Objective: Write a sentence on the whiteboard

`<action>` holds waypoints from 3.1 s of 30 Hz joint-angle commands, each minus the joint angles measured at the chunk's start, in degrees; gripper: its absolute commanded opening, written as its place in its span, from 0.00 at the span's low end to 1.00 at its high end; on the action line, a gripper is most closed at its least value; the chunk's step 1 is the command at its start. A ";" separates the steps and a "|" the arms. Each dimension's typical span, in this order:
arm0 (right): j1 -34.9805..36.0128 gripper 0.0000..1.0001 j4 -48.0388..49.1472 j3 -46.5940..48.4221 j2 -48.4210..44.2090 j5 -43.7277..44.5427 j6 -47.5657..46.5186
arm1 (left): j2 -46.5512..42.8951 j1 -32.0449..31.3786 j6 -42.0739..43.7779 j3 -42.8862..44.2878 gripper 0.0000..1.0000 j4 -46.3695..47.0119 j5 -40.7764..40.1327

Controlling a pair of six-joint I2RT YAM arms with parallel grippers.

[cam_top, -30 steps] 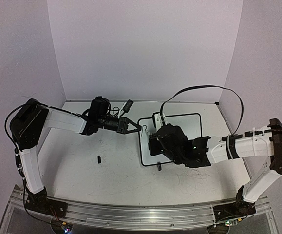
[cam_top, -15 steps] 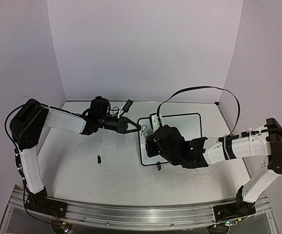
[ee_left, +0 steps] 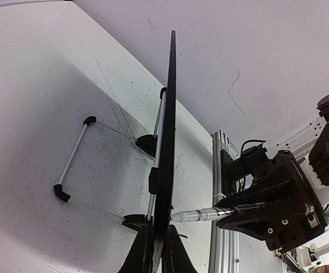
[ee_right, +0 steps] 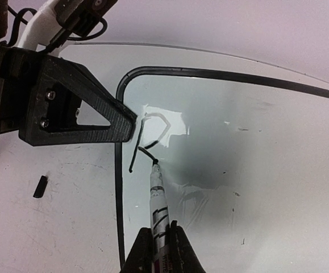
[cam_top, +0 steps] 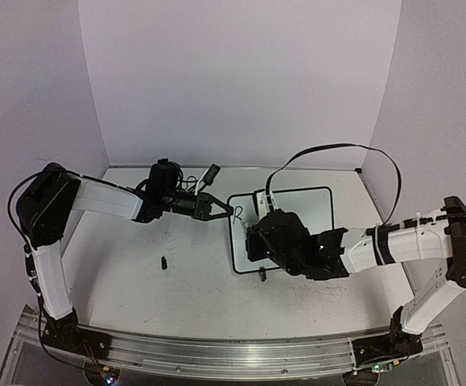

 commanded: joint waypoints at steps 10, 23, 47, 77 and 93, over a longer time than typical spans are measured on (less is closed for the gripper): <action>-0.32 0.00 -2.54 -1.66 -1.93 1.58 1.99 | -0.60 -0.58 -1.27 0.11 0.00 1.38 1.80; -2.38 0.00 2.02 -1.29 -7.17 -1.49 -1.95 | -0.22 -0.57 -1.35 0.17 0.00 1.39 1.69; -3.14 0.00 3.99 1.41 -2.20 -0.54 -3.46 | -0.64 -0.57 -1.18 0.03 0.00 1.39 1.71; -3.18 0.00 2.36 -0.86 -4.45 -2.94 -0.88 | -0.57 -0.57 -1.17 -0.06 0.00 1.36 1.65; -3.13 0.00 1.89 -0.33 -2.79 -0.82 -1.03 | -0.62 -0.57 -1.19 -0.06 0.00 1.39 1.66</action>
